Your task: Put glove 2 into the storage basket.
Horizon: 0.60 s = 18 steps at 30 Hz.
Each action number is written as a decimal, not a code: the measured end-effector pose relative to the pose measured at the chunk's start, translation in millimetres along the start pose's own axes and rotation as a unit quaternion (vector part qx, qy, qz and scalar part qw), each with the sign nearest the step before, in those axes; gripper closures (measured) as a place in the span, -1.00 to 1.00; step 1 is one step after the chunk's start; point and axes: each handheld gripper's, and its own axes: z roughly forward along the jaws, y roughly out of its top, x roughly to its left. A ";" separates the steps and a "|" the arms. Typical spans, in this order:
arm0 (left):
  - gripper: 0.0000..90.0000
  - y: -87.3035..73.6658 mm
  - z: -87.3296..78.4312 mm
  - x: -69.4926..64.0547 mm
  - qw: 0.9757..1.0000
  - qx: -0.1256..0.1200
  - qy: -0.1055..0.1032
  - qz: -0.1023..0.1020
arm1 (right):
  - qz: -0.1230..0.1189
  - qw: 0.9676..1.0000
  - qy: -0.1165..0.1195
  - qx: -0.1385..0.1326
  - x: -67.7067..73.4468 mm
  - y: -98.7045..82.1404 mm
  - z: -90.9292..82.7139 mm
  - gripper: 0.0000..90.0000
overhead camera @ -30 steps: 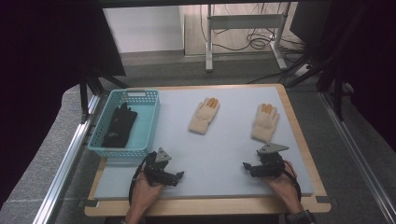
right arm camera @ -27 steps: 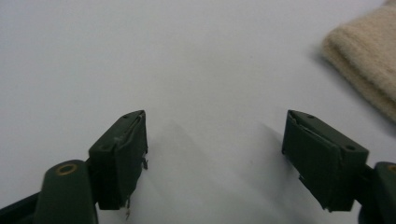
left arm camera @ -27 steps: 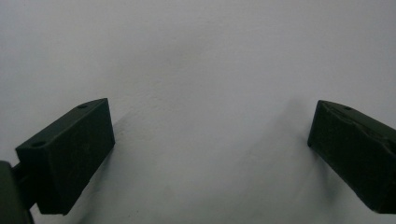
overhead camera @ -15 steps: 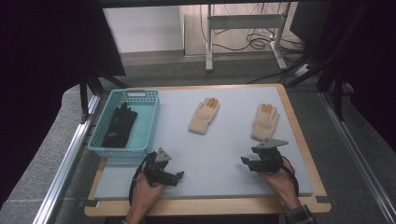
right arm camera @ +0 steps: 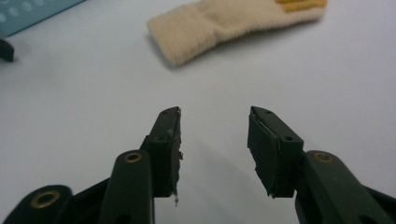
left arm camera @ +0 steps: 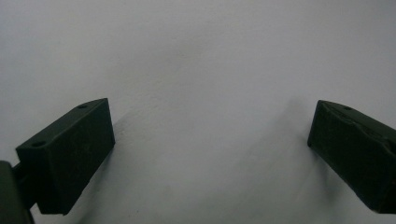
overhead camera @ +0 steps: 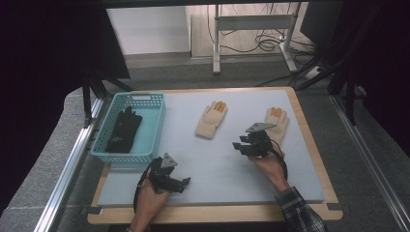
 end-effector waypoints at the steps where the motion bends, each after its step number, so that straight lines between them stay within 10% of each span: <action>1: -0.98 0.0 0.0 0.0 1.000 0.000 0.000 0.000 | 0.000 1.000 0.000 0.000 0.0 0.0 0.0 0.18; 18: -0.98 0.0 0.0 0.0 1.000 0.000 -0.001 -0.001 | -0.024 1.000 -0.015 -0.007 -8.4 63.4 69.7 -0.26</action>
